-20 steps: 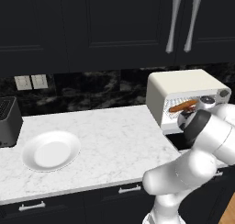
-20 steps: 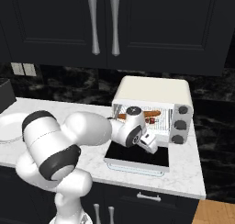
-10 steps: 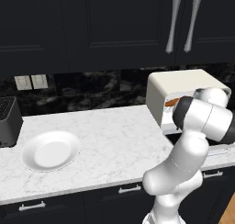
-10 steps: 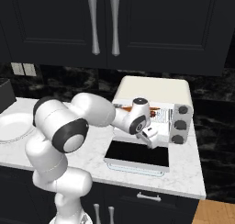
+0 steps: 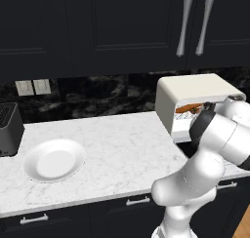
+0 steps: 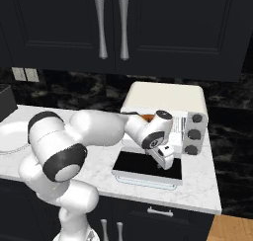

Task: Pick up the kebab skewer and baguette bread, and place them inside the toaster oven. Close the toaster oven door and start by setting the timer.

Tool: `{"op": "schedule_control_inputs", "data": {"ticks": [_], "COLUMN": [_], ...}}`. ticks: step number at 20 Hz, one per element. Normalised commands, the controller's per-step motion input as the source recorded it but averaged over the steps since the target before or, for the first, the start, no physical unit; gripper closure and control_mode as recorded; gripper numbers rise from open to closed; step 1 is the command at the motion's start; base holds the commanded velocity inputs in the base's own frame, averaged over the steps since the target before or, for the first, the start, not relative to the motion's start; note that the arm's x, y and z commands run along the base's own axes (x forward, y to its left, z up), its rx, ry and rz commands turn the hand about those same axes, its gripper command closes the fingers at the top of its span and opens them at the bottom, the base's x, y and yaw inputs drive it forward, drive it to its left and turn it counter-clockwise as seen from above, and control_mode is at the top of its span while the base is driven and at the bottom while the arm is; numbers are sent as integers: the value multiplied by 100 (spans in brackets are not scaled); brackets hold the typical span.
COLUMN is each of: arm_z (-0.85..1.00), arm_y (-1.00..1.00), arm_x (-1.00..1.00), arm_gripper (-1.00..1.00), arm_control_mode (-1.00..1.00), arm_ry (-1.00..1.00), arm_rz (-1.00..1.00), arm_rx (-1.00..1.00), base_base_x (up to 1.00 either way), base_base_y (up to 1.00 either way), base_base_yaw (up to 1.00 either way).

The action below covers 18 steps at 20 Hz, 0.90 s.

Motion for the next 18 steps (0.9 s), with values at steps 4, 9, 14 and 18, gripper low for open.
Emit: {"op": "schedule_control_inputs", "data": {"ticks": [4, 9, 14, 18], "arm_z": [30, 16, 0, 0], "arm_y": [0, 23, 37, 4], "arm_x": [-100, -98, -89, -73], "arm_gripper": [-100, -100, -100, -100], "arm_control_mode": [-100, -100, -100, -100], "arm_ry": [1, 15, 23, 23], "arm_rz": [25, 28, 37, 35], "arm_rx": [8, 1, -3, 4], "base_base_x": [0, 0, 0, 0], "base_base_y": [0, 0, 0, 0], "base_base_yaw": [0, 0, 0, 0]}}
